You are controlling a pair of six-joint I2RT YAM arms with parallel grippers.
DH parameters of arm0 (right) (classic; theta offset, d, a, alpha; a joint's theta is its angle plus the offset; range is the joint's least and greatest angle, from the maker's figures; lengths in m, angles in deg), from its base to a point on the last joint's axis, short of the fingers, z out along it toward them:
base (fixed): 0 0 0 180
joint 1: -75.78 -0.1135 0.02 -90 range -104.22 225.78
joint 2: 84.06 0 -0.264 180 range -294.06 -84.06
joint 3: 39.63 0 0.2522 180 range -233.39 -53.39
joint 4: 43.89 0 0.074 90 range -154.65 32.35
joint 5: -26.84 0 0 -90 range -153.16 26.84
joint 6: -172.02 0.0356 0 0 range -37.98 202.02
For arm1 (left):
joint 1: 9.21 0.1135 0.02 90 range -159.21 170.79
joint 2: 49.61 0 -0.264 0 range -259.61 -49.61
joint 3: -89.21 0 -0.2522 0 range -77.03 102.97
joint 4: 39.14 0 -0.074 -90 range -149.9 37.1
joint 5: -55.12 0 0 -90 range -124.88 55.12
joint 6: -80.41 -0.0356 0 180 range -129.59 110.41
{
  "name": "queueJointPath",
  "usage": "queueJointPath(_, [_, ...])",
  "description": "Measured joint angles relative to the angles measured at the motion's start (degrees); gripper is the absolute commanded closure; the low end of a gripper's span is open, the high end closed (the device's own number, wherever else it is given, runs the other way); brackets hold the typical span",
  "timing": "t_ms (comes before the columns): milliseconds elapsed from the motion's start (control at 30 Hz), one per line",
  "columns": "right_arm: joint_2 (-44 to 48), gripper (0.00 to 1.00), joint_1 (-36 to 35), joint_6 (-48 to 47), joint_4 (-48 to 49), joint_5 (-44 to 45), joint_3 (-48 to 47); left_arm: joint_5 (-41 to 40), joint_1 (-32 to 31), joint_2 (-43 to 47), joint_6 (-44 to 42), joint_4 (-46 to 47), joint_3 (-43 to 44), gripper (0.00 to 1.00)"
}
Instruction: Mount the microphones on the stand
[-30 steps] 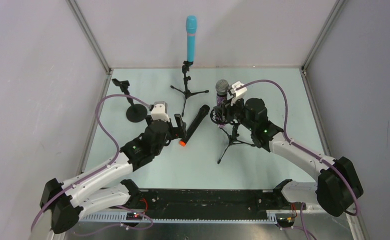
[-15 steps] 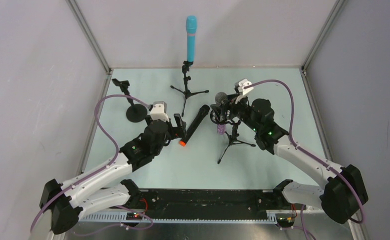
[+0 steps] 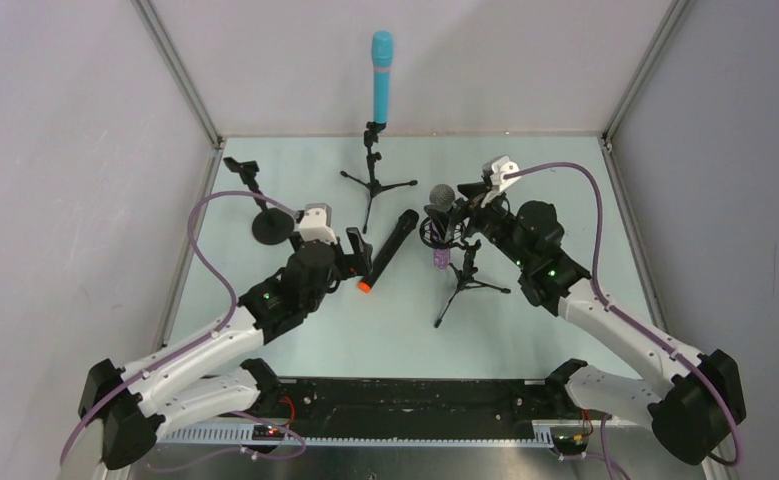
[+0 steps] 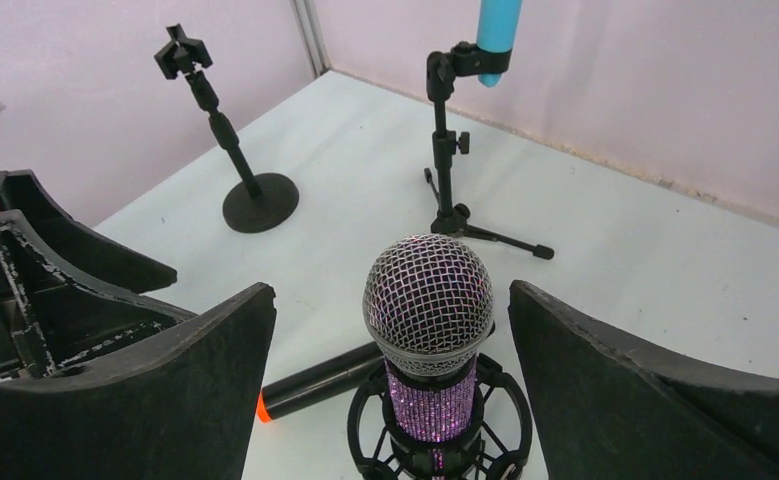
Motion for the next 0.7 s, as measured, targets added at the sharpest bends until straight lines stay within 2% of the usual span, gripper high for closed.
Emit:
queueJointPath(333, [7.0, 0.01, 0.0, -1.1, -6.1, 0.8, 0.0, 0.9, 0.0, 1.8, 0.7, 0.3, -1.2, 0.02])
queueJointPath(700, [14.7, 0.01, 0.0, -2.2, -19.9, 3.1, 1.1, 2.6, 0.0, 4.0, 3.2, 0.5, -3.1, 0.02])
